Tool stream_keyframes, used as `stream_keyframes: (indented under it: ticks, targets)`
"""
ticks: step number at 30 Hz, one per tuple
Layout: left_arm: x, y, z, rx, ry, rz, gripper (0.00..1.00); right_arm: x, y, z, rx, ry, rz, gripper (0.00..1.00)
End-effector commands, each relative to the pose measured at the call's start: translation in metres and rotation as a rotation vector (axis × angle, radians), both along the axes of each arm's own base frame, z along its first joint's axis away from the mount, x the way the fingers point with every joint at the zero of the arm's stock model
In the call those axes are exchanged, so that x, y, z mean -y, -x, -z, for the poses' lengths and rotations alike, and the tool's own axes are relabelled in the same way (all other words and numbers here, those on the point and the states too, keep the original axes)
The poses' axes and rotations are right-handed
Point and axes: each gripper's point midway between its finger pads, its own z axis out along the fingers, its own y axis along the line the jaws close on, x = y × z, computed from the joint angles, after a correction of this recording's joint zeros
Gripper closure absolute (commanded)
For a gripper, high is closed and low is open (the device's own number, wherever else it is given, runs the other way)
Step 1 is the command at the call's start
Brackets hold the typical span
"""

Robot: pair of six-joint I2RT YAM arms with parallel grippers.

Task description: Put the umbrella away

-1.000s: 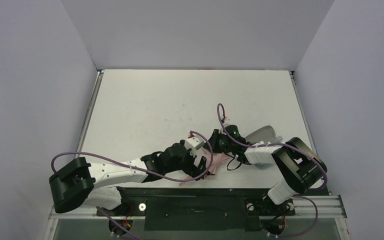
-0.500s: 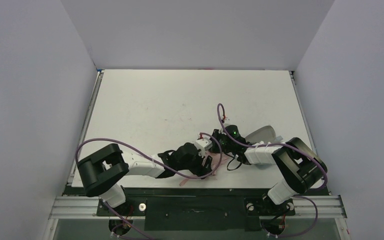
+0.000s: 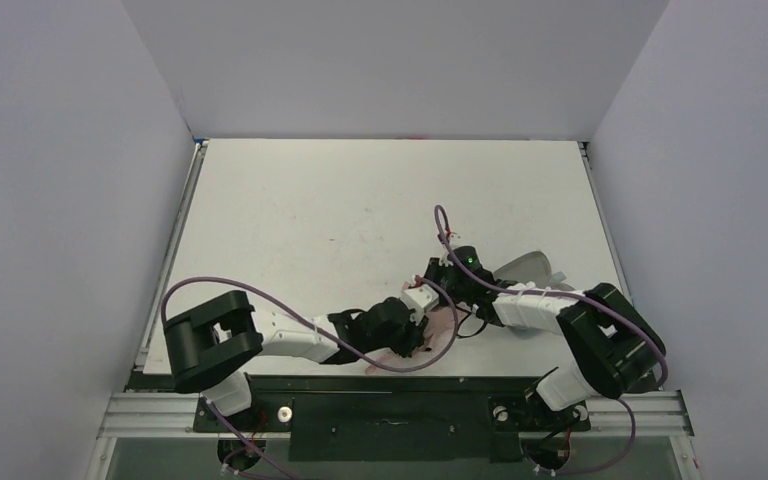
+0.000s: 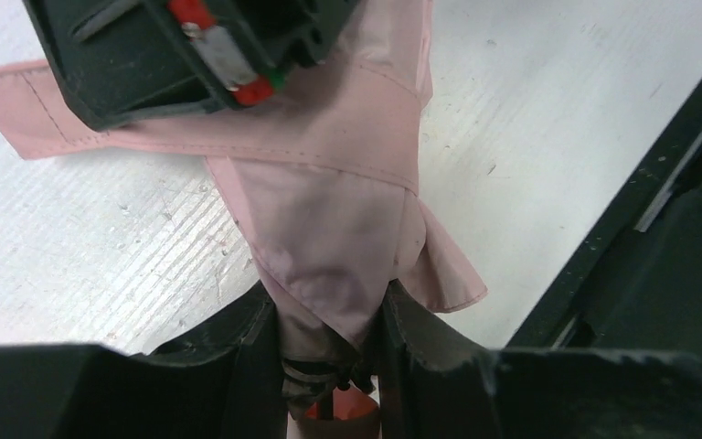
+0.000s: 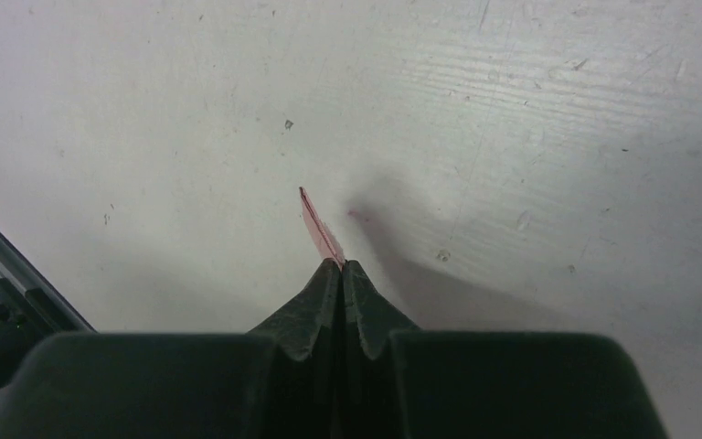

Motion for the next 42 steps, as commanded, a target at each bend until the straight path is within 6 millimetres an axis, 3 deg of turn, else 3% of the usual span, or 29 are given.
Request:
stream_keyframes:
  ticks: [1,2,6,10,14,18,23,27,29,33,37,38,39,40,42]
  targets:
    - [-0.008,-0.019,-0.008,0.271,-0.196,-0.066,1.00,0.000,0.023,-0.023,-0.059,0.022,-0.084,1.00]
    - [-0.012,-0.024,-0.010,0.321,-0.235,-0.096,1.00,-0.005,0.018,-0.042,-0.023,-0.003,-0.094,1.00]
    - [-0.009,-0.021,-0.018,0.493,-0.343,-0.108,1.00,-0.012,0.021,-0.071,-0.012,-0.037,-0.135,1.00]
    - [-0.005,-0.018,-0.026,0.659,-0.445,-0.094,1.00,-0.018,0.021,-0.079,-0.006,-0.065,-0.152,1.00]
    - [-0.007,-0.014,-0.026,0.809,-0.540,-0.107,1.00,-0.020,0.021,-0.063,-0.037,-0.059,-0.157,1.00]
    - [-0.005,-0.010,-0.021,0.908,-0.634,-0.109,1.00,-0.012,0.017,-0.031,-0.078,-0.012,-0.116,1.00]
    - [-0.005,-0.005,-0.007,0.964,-0.723,-0.102,1.00,0.008,0.023,0.017,-0.148,0.087,-0.058,1.00]
    - [-0.007,-0.002,0.000,0.941,-0.733,-0.094,1.00,0.029,0.035,0.043,-0.195,0.168,-0.010,1.00]
    - [-0.007,0.002,0.005,0.893,-0.704,-0.072,0.93,0.035,0.041,0.051,-0.208,0.178,0.002,1.00]
    - [-0.010,0.007,0.007,0.811,-0.622,-0.076,0.70,0.042,0.049,0.061,-0.220,0.181,0.019,1.00]
    - [-0.011,0.010,0.000,0.696,-0.524,-0.082,0.37,0.045,0.053,0.064,-0.217,0.178,0.029,1.00]
    - [-0.008,0.016,0.002,0.649,-0.492,-0.046,0.22,0.046,0.053,0.064,-0.216,0.178,0.032,1.00]
    - [-0.010,0.014,-0.006,0.615,-0.443,-0.063,0.16,0.046,0.053,0.064,-0.213,0.177,0.033,1.00]
    - [-0.005,0.019,-0.008,0.573,-0.403,-0.031,0.04,0.046,0.053,0.064,-0.209,0.178,0.032,1.00]
    - [-0.003,0.022,-0.033,0.514,-0.291,-0.024,0.03,0.046,0.052,0.062,-0.198,0.172,0.033,1.00]
